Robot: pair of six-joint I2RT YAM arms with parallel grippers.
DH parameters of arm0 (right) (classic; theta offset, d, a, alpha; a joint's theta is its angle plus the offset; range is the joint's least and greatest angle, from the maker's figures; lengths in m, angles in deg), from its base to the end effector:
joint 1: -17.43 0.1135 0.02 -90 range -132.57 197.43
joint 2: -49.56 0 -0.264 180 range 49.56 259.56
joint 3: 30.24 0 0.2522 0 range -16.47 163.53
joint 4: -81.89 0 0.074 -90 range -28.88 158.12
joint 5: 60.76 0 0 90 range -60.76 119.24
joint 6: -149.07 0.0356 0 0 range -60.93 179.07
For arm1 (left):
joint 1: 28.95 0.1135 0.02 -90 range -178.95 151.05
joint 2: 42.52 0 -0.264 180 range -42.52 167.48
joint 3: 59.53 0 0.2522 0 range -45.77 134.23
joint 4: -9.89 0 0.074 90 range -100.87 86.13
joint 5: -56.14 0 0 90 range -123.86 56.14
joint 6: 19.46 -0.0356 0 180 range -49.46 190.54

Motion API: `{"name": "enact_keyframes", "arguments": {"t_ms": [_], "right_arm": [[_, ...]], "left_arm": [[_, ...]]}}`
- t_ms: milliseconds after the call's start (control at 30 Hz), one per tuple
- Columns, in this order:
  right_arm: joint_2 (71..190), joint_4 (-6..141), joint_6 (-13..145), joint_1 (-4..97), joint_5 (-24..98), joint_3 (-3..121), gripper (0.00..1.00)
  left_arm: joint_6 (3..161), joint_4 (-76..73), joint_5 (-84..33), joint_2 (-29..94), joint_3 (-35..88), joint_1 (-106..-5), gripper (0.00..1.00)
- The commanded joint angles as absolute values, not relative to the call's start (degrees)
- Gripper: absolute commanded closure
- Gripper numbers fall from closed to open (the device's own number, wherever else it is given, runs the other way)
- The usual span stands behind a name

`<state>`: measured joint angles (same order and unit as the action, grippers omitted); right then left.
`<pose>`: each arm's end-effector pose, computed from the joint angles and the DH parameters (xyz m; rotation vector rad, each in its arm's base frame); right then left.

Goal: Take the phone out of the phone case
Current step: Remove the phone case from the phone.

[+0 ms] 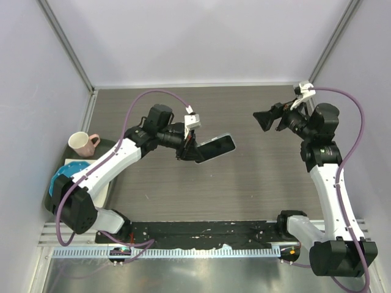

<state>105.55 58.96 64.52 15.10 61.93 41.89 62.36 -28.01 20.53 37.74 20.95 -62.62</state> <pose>0.2184 0.0104 0.3902 -0.3153 1.6676 0.5212 0.2357 -0.1918 0.3168 1.2615 1.7956 -1.2969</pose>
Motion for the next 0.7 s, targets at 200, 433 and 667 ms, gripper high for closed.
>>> {"name": "enact_keyframes", "arguments": {"t_ms": [200,433,667], "right_arm": [[105.46,70.58,69.35,21.72,87.24,36.97,0.18],[107.83,71.38,69.88,27.18,89.62,37.58,0.27],[109.06,71.46,69.62,28.24,89.71,37.40,0.50]], "left_arm": [[63.51,-21.89,24.32,36.40,21.21,-62.70,1.00],[63.69,-21.45,28.45,35.96,20.77,-62.70,1.00],[65.97,-19.26,32.05,36.75,19.89,-62.61,1.00]]}}
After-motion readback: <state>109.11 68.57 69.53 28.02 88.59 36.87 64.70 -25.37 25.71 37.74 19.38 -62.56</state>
